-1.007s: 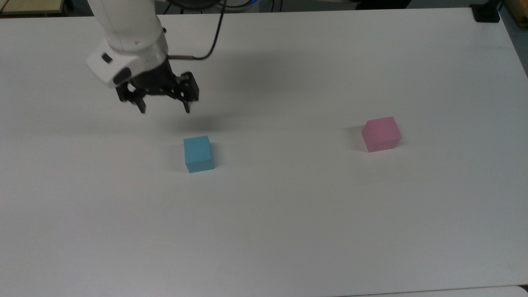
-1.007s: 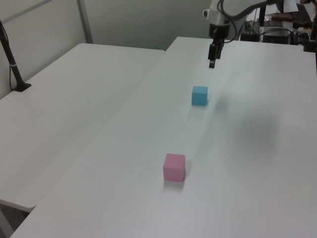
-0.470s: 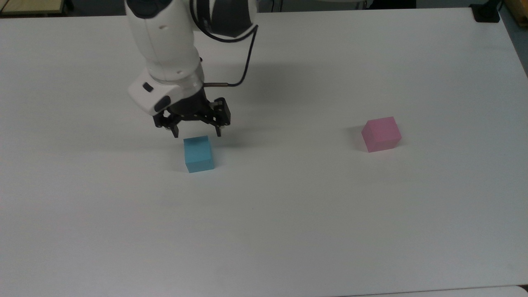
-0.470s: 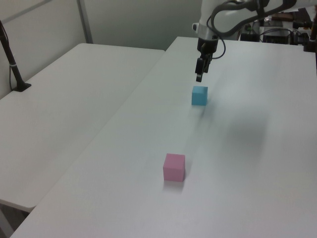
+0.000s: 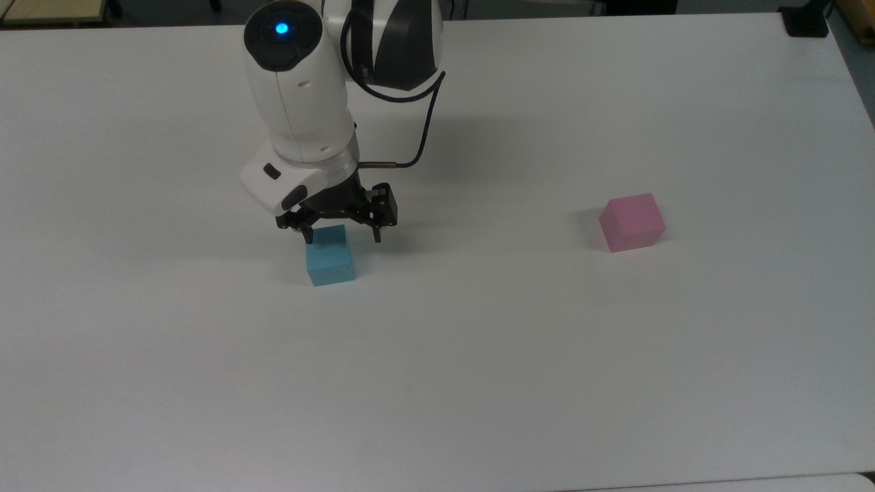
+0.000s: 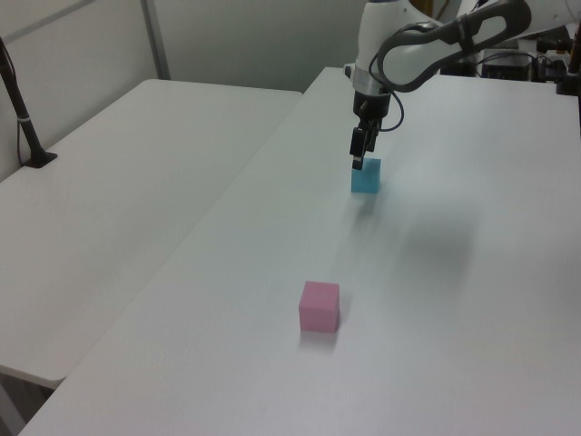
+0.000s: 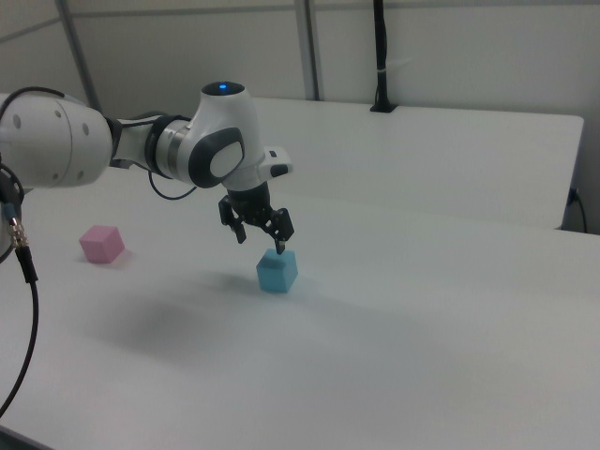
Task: Put blue cube on pink cube
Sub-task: 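Lower the gripper around the light-blue cube and close it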
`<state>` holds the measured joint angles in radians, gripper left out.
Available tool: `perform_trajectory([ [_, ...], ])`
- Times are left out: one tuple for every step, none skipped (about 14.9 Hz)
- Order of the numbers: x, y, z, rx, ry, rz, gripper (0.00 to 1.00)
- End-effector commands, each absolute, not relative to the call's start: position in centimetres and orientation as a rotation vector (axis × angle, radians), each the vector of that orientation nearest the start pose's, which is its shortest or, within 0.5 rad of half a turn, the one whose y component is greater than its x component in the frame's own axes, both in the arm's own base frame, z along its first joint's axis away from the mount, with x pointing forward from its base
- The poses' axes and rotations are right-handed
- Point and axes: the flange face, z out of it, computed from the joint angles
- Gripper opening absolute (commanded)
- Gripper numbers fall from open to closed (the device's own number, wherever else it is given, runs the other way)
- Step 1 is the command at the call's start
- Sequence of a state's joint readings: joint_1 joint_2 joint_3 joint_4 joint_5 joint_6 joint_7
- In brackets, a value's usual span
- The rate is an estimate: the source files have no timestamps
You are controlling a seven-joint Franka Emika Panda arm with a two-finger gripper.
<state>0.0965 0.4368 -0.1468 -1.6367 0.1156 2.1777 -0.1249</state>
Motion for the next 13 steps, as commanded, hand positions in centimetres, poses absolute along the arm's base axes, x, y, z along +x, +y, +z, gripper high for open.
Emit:
perform_trajectory([
  [68.5,-2.2,37.1,-3.153,-0.027,-0.204,1.0],
  [68.6,-2.2,35.9,-3.16,-0.019,-0.183,1.0],
  [68.8,-2.3,35.5,-3.166,-0.015,-0.192,1.0],
  [68.8,-2.4,35.1,-3.177,-0.013,-0.197,1.0],
  [68.8,-2.6,34.9,-3.19,-0.012,-0.191,1.0],
  [68.8,-2.8,34.6,-3.202,-0.014,-0.186,1.0],
  [68.8,-3.1,34.0,-3.21,-0.014,-0.181,1.0],
  [68.9,-3.1,33.7,-3.21,-0.008,-0.191,1.0],
  [69.0,-3.1,33.4,-3.212,-0.008,-0.199,1.0],
  [69.0,-3.0,33.0,-3.213,-0.011,-0.191,0.97],
  [69.0,-3.0,33.0,-3.213,-0.011,-0.191,0.88],
  [69.0,-3.1,33.2,-3.209,-0.001,-0.192,0.69],
  [69.0,-3.1,33.5,-3.205,0.006,-0.192,0.6],
])
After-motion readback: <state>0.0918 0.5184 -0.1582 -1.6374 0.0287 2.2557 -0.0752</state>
